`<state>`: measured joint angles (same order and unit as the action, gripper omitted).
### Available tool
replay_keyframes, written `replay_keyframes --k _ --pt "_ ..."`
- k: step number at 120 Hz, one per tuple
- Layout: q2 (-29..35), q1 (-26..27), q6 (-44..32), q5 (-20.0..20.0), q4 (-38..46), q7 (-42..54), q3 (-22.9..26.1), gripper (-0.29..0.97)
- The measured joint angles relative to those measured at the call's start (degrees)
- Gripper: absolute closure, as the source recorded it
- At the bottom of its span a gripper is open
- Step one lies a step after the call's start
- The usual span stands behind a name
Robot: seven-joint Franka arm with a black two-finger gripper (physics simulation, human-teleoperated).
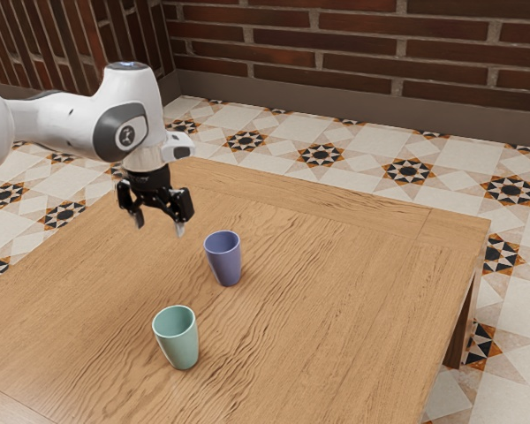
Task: Place the left cup onto the right cup
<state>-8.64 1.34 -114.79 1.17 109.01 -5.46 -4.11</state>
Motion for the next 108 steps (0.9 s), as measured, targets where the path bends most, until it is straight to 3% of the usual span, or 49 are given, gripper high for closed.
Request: replay_keyframes --k 108 --pt "-12.36 -0.02 -0.28 -4.35 -10.65 6.49 1.38 0.00"
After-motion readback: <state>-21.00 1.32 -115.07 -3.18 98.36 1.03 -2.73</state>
